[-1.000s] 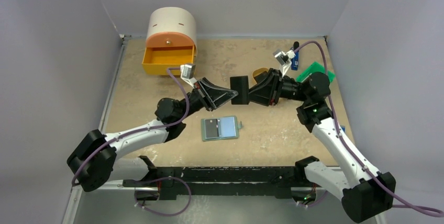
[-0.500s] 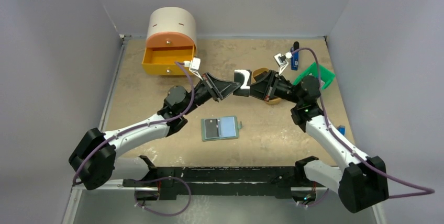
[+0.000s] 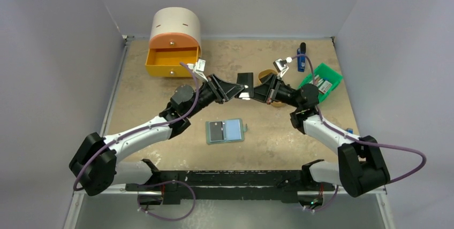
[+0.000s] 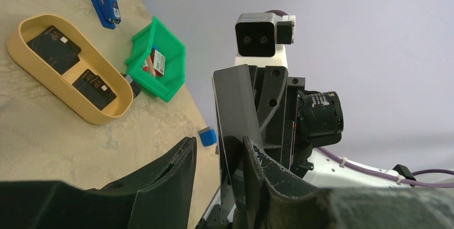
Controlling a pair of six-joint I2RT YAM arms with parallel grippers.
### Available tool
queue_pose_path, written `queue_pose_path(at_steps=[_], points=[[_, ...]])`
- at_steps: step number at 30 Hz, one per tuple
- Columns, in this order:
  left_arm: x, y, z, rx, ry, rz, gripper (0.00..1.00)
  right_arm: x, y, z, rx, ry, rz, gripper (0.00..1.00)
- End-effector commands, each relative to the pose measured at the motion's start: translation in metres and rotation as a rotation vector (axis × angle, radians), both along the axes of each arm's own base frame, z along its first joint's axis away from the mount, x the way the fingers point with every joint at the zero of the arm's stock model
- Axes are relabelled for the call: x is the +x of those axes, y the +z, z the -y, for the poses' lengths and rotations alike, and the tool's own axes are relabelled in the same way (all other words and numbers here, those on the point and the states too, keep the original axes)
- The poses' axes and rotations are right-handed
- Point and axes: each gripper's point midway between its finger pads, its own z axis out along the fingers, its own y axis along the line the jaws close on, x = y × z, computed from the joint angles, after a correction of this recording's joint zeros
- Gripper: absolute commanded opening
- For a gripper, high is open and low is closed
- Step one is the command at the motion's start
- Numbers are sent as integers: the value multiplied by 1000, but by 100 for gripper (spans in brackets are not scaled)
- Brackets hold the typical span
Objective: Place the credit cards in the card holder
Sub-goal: Pick up the credit card from the storage box.
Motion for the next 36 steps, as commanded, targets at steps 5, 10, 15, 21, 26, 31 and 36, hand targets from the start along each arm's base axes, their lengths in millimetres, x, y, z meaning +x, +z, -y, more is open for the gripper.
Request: queue_pose_path(at_steps=[5, 10, 15, 21, 26, 31, 36], points=[[9, -23, -16, 117, 70, -46, 40, -26, 50, 4, 93, 39, 222, 0], [7, -23, -26, 125, 105, -50, 46, -26, 48, 5, 87, 30, 224, 0], [5, -22, -28, 130, 105, -53, 50, -25, 50, 5, 95, 22, 228, 0], [3, -17, -26, 117, 87, -53, 52, -24, 54, 5, 128, 32, 238, 0], [0, -6, -18, 88, 46, -46, 53, -22, 58, 5, 143, 24, 247, 0], [-3, 5, -11, 71, 4, -37, 54, -21, 58, 5, 147, 24, 241, 0], [-3, 5, -12, 86, 10, -48, 58, -21, 54, 4, 134, 32, 217, 0]])
